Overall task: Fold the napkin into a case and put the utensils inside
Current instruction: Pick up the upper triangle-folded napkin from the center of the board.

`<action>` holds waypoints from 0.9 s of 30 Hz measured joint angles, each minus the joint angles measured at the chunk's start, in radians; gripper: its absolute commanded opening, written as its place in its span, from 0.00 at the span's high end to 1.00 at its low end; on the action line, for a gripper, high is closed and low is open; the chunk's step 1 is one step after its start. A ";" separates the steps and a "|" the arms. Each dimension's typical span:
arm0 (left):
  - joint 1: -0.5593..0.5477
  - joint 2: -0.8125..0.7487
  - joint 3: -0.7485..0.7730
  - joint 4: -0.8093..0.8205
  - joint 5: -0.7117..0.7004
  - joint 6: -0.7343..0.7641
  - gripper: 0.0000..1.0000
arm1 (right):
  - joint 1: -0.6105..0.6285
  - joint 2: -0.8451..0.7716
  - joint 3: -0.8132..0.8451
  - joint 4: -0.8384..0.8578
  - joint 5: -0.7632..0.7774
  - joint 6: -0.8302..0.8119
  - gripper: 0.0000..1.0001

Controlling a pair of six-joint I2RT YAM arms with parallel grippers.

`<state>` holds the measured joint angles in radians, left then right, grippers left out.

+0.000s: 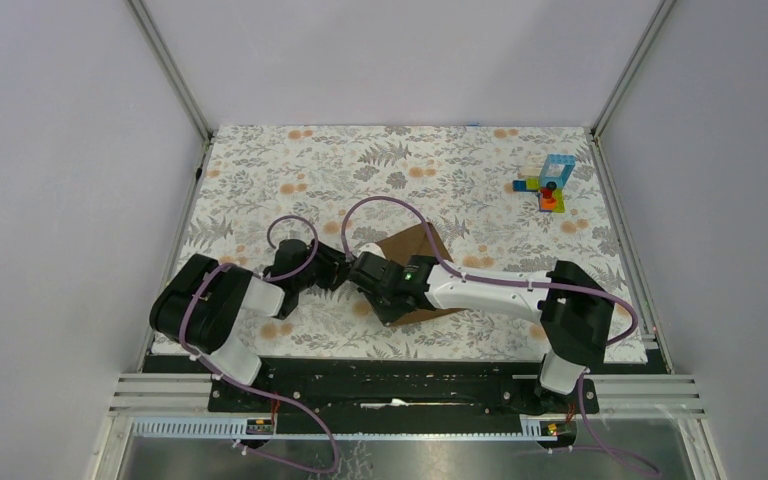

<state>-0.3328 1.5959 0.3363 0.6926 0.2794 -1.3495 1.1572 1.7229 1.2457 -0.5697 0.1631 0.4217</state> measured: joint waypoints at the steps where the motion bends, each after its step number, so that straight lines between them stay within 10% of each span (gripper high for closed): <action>1: 0.000 0.011 0.003 0.011 0.000 -0.005 0.54 | 0.000 -0.002 0.000 0.000 0.000 0.000 1.00; 18: -0.002 0.042 0.019 0.000 -0.023 0.007 0.83 | -0.002 -0.013 -0.010 0.004 0.000 0.000 1.00; 27: 0.023 -0.211 0.059 -0.333 -0.092 0.122 1.00 | -0.002 -0.013 -0.009 0.042 -0.102 -0.008 1.00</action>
<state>-0.3103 1.3853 0.3950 0.3592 0.1879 -1.2274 1.1553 1.7096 1.2366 -0.5282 0.0612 0.4141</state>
